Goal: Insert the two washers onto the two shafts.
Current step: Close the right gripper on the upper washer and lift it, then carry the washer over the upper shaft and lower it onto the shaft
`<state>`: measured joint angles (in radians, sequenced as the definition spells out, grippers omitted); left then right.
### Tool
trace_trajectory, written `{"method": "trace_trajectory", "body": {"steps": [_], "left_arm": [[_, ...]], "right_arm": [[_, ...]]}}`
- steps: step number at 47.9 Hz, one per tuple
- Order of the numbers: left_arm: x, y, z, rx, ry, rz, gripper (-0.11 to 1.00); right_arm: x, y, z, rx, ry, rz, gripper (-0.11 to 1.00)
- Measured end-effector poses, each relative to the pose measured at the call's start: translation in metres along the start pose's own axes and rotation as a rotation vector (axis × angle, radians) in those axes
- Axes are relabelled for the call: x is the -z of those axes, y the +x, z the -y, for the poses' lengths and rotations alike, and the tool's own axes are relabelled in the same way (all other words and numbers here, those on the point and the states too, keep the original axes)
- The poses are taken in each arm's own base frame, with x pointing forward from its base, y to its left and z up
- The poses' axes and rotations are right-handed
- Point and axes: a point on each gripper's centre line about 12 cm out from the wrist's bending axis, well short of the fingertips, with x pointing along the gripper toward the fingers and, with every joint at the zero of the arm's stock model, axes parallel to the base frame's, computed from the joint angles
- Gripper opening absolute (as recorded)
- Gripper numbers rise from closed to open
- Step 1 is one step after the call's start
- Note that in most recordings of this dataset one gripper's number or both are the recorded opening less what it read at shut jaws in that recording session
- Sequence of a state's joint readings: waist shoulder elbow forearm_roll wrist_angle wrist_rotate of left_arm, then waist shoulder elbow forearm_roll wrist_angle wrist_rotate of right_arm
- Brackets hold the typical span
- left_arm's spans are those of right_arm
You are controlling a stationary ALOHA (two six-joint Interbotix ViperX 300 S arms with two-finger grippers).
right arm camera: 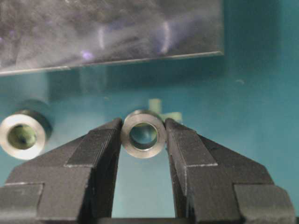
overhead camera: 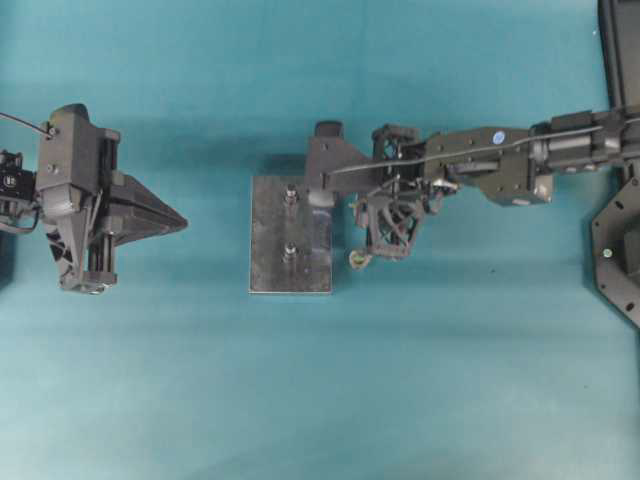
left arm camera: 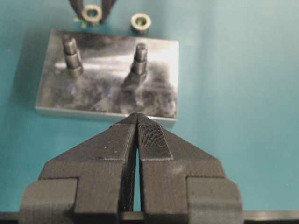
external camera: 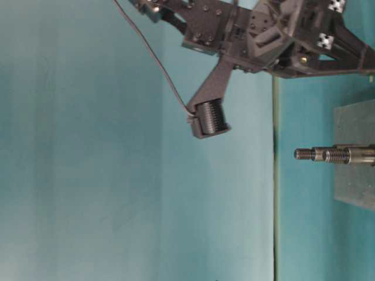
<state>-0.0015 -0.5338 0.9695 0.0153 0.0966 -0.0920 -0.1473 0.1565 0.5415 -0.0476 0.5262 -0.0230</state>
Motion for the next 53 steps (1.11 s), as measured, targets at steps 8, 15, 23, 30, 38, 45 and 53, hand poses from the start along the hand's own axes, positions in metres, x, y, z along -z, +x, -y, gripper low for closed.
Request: {"method": "trace_trajectory", "body": {"steps": [8,15,23,30,38,45,53], "left_arm": [[0.0,0.0,0.0,0.0,0.0,0.005,0.0],[0.0,0.0,0.0,0.0,0.0,0.003,0.0],[0.002,0.0,0.0,0.0,0.0,0.002,0.0],[0.003,0.0,0.0,0.0,0.0,0.003,0.0],[0.004,0.0,0.0,0.0,0.0,0.003,0.0],[0.004,0.0,0.0,0.0,0.0,0.003,0.0],[0.005,0.0,0.0,0.0,0.0,0.002,0.0]], "right_arm": [[-0.019,-0.023,0.002,0.005,0.002,0.037,0.32],[-0.037,-0.037,-0.001,0.004,-0.007,0.078,0.32],[-0.058,-0.048,-0.002,0.004,-0.013,0.131,0.32],[-0.073,-0.048,-0.001,0.008,-0.016,0.154,0.32],[-0.084,-0.043,-0.003,0.011,-0.062,0.149,0.32],[-0.087,-0.036,-0.004,0.01,-0.089,0.117,0.32],[-0.091,-0.034,-0.005,0.01,-0.092,0.111,0.32]]}}
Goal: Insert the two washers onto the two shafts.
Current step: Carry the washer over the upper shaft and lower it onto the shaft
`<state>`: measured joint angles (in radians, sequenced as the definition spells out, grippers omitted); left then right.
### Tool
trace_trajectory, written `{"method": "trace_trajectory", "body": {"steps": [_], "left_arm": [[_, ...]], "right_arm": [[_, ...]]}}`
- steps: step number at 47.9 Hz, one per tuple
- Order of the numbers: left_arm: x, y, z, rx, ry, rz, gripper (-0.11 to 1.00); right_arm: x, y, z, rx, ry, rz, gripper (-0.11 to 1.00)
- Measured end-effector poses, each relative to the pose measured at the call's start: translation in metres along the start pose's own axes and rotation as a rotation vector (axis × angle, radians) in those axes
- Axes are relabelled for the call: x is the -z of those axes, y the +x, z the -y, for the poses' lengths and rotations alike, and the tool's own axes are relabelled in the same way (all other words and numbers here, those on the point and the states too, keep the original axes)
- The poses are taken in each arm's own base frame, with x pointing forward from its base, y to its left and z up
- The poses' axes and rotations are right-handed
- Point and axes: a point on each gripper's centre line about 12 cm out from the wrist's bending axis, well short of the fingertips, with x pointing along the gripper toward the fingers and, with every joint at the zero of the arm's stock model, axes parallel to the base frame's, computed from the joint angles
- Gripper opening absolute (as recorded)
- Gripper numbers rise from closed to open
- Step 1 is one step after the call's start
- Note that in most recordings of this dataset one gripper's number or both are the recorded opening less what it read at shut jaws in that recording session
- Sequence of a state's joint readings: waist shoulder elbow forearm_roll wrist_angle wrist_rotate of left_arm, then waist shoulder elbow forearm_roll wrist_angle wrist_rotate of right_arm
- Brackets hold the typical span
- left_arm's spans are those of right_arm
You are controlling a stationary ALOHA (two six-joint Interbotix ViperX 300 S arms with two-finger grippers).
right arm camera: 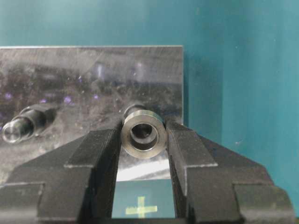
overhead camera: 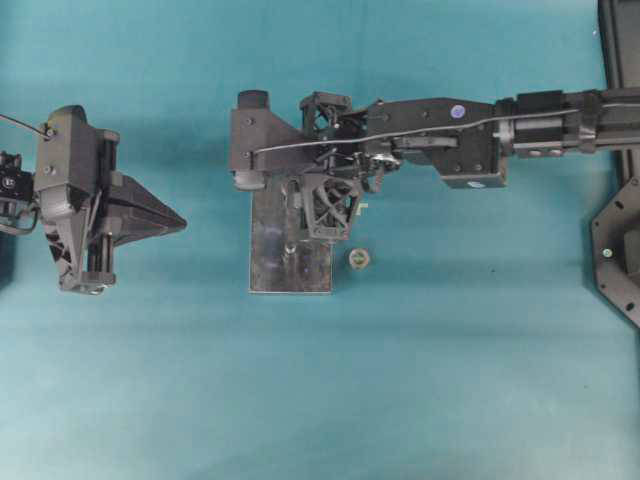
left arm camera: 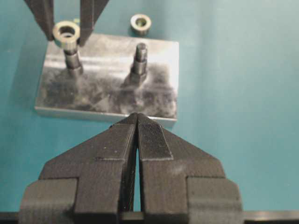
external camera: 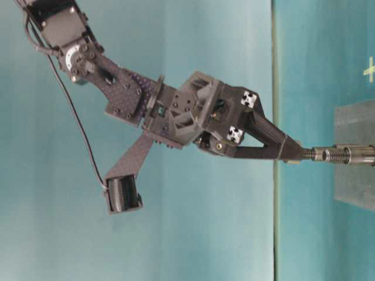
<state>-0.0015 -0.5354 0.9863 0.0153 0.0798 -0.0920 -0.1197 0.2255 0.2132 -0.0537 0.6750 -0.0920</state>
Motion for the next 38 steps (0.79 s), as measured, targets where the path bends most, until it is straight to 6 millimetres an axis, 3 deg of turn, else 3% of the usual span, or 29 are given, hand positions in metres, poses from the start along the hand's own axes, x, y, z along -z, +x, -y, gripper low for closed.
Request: {"method": "trace_trajectory", "body": {"steps": [38], "left_arm": [[0.001,-0.003,0.0,0.001,-0.011,0.008,0.0]], "right_arm": [[0.004,0.014,-0.002,-0.014,0.026,-0.033,0.35]]}}
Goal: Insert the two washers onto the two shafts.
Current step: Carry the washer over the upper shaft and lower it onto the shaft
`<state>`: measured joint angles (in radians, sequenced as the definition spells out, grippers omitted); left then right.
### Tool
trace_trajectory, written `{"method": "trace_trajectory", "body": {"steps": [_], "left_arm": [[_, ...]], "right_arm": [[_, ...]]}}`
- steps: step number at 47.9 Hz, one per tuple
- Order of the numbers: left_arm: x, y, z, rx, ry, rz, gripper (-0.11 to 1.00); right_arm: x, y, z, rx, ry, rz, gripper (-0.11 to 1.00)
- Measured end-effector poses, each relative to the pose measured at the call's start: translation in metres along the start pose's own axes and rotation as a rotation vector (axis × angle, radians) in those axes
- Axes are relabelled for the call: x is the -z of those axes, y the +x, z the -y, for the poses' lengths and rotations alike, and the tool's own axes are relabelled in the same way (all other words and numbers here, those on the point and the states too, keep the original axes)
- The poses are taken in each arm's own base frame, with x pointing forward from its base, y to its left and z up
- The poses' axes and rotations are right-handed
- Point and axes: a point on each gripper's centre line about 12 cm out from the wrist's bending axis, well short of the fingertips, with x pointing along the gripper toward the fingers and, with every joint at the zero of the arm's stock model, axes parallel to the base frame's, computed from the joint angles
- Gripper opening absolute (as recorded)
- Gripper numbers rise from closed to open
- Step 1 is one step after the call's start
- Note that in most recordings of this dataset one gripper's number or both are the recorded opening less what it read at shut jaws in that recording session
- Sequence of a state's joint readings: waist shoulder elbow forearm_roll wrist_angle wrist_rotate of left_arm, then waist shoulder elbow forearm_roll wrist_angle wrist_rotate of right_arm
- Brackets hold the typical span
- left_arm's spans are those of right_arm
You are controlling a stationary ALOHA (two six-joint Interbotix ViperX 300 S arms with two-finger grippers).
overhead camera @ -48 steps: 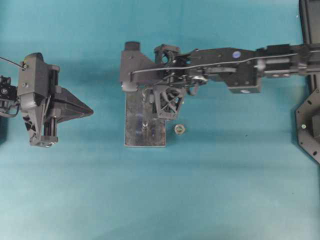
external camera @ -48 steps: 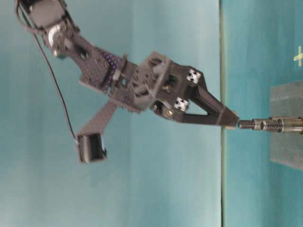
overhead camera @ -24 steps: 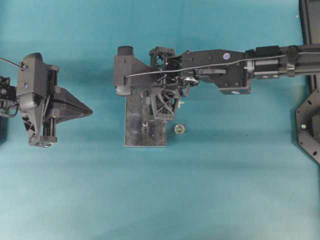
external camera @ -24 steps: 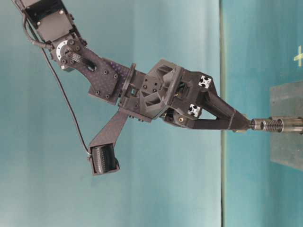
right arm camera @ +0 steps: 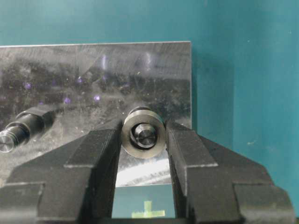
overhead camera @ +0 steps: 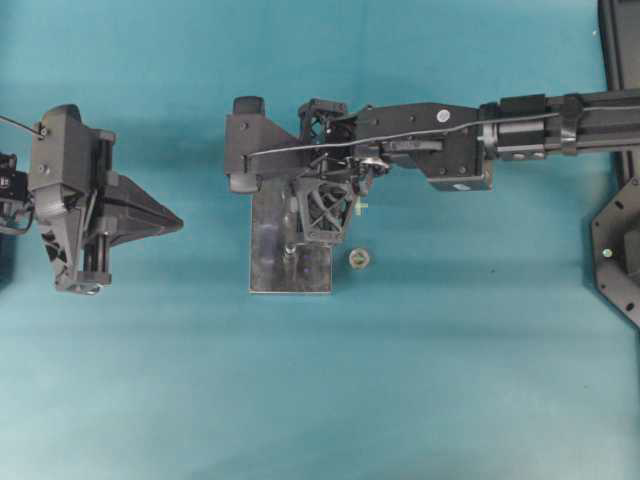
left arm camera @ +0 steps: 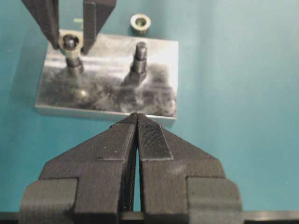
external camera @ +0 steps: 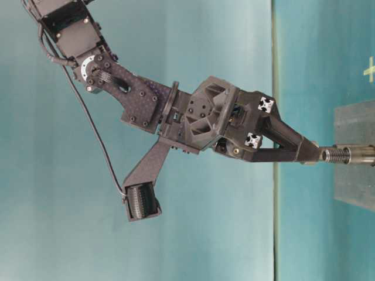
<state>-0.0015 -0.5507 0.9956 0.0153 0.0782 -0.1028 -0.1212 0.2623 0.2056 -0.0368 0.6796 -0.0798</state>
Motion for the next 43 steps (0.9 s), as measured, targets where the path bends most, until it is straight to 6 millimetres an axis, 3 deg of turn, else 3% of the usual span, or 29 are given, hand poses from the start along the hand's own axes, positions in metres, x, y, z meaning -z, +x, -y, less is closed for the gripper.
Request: {"method": "trace_trajectory", "body": {"steps": [9,18,27,33,43], "left_arm": [[0.0,0.0,0.0,0.001,0.001,0.0,0.0],[0.0,0.0,0.0,0.001,0.001,0.0,0.0],[0.0,0.0,0.001,0.004,0.001,0.001,0.0],[-0.001,-0.001,0.003,0.008,0.002,0.004,0.0],[-0.001,-0.001,0.003,0.011,0.001,0.005,0.0]], "right_arm": [[0.002,0.005,-0.001,-0.004,0.008,-0.012,0.86],[0.001,0.009,-0.014,-0.019,-0.014,-0.019,0.74],[0.001,0.008,-0.018,-0.023,-0.018,-0.017,0.72],[-0.001,0.009,-0.011,-0.017,-0.005,-0.012,0.71],[-0.002,0.01,0.017,0.009,0.049,-0.019,0.66]]}}
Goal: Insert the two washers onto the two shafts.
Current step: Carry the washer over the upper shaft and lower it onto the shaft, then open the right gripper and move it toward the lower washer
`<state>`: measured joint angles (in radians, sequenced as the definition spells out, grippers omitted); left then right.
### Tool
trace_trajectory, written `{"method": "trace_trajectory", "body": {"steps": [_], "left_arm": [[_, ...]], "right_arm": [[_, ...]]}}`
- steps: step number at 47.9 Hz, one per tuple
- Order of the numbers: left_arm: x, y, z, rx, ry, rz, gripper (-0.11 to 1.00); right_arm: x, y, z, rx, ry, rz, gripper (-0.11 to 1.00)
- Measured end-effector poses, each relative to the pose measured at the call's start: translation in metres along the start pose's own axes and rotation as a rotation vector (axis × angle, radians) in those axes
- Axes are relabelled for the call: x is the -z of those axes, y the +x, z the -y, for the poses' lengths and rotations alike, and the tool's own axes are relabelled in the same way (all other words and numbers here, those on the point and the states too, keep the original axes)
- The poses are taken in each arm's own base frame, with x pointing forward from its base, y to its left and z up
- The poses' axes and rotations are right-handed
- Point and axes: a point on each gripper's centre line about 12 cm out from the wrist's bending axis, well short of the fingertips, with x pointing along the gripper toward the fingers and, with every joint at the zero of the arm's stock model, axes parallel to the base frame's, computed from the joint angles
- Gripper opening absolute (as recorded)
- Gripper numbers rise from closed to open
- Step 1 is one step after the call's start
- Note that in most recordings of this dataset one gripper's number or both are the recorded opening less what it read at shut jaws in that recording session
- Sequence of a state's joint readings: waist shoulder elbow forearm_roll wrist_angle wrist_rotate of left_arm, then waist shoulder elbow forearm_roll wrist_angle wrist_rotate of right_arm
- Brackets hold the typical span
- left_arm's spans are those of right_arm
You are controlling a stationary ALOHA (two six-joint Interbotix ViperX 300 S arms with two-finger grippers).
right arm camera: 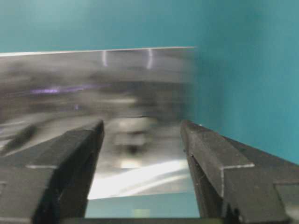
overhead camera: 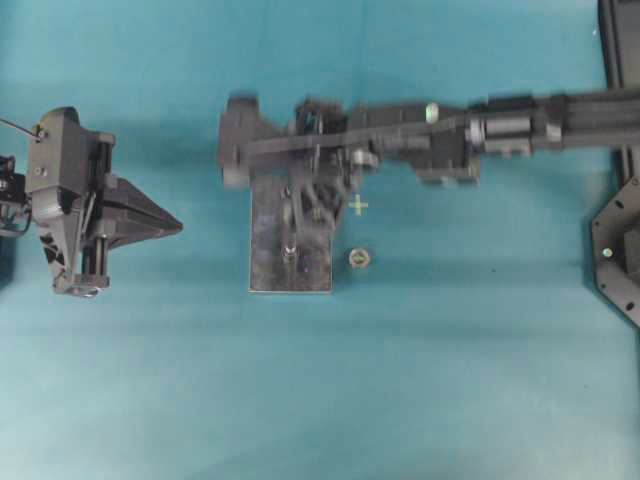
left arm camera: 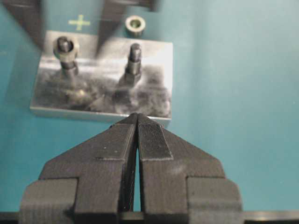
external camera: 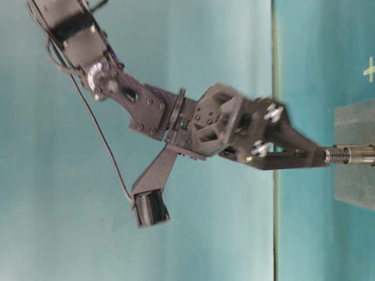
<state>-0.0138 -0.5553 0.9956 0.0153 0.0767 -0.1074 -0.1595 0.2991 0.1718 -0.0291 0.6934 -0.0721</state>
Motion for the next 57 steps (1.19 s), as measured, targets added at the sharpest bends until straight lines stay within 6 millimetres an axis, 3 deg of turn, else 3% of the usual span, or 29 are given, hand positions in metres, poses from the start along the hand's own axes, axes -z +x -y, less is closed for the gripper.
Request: {"method": "trace_trajectory", "body": {"steps": [9,18,31,44,57], "left_arm": [[0.0,0.0,0.0,0.0,0.0,-0.002,0.0],[0.0,0.0,0.0,0.0,0.0,0.002,0.0],[0.0,-0.001,0.0,0.0,0.0,0.003,0.0],[0.0,-0.003,0.0,0.001,0.0,0.006,0.0],[0.001,-0.003,0.0,0.001,0.0,0.006,0.0]], "right_arm": [[0.005,0.0,-0.007,-0.011,-0.012,-0.054,0.58],[0.007,-0.001,-0.036,-0.042,-0.061,-0.086,0.58],[0.011,-0.005,-0.034,-0.042,-0.052,-0.108,0.58],[0.041,-0.03,-0.013,-0.027,0.003,-0.124,0.58],[0.068,-0.037,-0.049,-0.055,0.023,-0.069,0.59]]}}
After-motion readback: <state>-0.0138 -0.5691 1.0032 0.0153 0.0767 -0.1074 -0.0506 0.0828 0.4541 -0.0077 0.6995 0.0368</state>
